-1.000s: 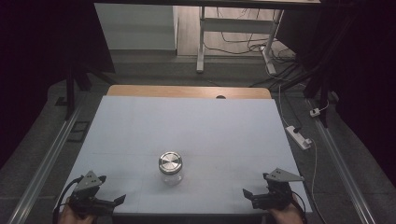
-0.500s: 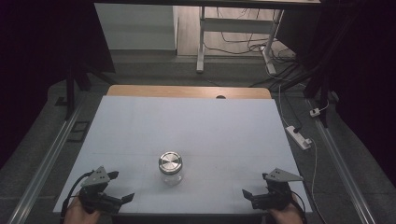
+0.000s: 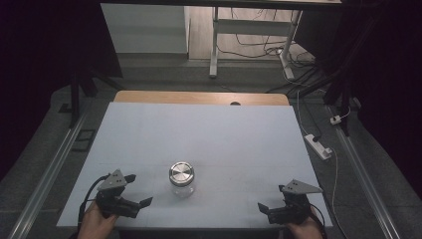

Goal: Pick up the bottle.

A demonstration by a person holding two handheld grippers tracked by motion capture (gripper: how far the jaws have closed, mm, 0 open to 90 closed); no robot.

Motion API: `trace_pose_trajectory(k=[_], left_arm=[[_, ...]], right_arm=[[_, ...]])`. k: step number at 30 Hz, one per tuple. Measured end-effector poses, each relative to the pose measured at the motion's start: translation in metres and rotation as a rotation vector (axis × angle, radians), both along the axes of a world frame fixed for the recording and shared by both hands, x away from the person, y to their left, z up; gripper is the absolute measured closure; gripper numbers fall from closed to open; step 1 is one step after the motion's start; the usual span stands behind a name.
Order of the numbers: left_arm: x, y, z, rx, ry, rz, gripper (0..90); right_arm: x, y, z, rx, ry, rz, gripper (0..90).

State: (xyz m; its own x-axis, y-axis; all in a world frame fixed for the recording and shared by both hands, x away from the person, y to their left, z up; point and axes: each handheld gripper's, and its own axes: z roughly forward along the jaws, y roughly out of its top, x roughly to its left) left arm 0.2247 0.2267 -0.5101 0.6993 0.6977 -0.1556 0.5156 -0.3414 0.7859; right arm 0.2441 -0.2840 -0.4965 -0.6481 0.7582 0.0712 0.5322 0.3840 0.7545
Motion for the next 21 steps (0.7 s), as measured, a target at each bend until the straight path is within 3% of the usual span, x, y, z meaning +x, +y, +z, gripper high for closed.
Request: trace_pose_trajectory(k=[15, 21], left_arm=[[0.025, -0.036, 0.003, 0.026, 0.007, -0.087, 0.0], [0.035, -0.051, 0.002, 0.052, -0.008, -0.115, 0.0]], right_arm=[[0.0, 0.0, 0.0, 0.0, 0.001, 0.004, 0.0], [0.0, 0.0, 0.0, -0.001, 0.001, 0.006, 0.0]])
